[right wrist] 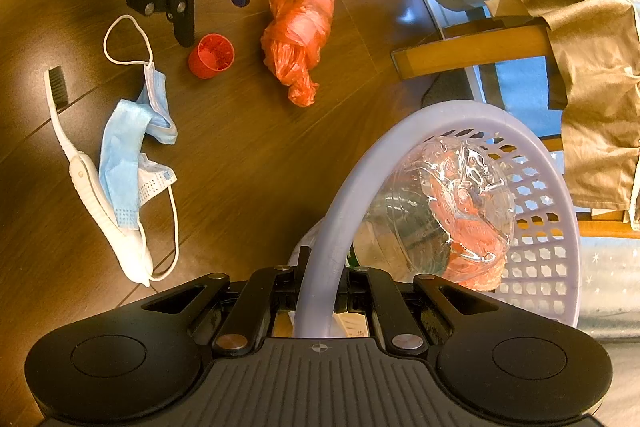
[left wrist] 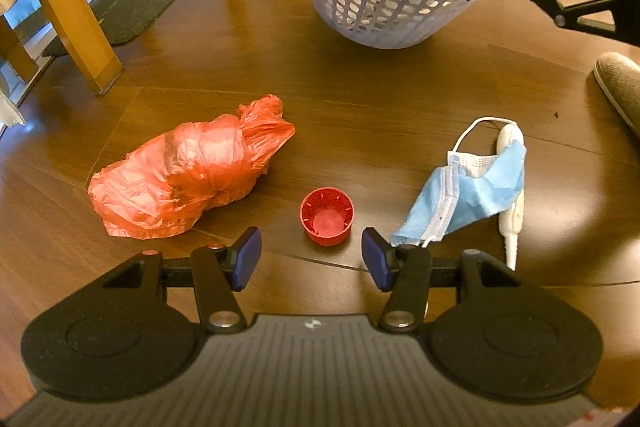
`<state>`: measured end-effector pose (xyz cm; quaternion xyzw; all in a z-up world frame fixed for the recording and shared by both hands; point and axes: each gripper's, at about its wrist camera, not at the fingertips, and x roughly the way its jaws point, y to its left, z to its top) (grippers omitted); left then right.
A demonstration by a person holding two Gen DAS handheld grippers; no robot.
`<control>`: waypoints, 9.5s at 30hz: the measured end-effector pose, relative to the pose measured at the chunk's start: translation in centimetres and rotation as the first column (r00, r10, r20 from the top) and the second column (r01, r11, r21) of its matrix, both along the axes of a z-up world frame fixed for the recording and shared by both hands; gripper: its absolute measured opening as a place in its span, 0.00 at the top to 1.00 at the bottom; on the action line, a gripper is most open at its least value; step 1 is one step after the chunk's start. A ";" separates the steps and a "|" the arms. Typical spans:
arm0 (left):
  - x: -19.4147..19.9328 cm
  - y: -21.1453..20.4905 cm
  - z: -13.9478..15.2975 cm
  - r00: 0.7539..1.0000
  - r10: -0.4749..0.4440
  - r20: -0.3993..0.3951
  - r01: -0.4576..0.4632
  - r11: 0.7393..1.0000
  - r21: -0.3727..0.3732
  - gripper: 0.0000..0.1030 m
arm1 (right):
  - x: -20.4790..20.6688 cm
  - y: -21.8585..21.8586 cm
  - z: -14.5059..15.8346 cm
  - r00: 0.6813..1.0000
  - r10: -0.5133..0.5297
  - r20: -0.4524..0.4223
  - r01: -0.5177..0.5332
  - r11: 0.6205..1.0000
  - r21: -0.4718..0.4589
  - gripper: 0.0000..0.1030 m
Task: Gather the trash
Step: 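Move the open left gripper toward the red bottle cap, then lower the left gripper onto the red bottle cap and grasp it, then carry the bottle cap with the left gripper and drop it into the wastebasket, then move the left gripper to the blue face mask and grasp it, then lift the mask with the left gripper and release it into the wastebasket, then move the left gripper to the white toothbrush and grasp its handle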
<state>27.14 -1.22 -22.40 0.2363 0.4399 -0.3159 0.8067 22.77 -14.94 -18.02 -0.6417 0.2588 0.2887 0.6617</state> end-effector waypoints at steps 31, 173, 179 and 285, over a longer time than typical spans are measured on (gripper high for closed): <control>1.8 -1.8 -2.3 0.998 0.044 -0.053 -0.046 0.998 -0.036 0.72 | 0.0 0.1 -0.2 1.000 -0.002 0.003 0.002 1.000 0.003 0.97; -2.8 -4.8 -1.0 0.990 -0.020 -0.139 -0.003 0.986 -0.168 0.80 | -0.2 0.1 -0.5 1.000 -0.003 -0.009 0.003 1.000 0.015 0.97; -3.1 -4.3 -0.8 0.990 -0.017 -0.143 -0.005 0.989 -0.151 0.88 | -0.2 0.2 -0.5 1.000 -0.003 -0.009 0.003 1.000 0.016 0.97; 1.1 0.1 14.2 0.987 0.132 0.088 -0.096 0.939 -0.329 0.56 | -0.5 -0.7 0.1 1.000 -0.006 -0.015 0.007 1.000 0.024 0.97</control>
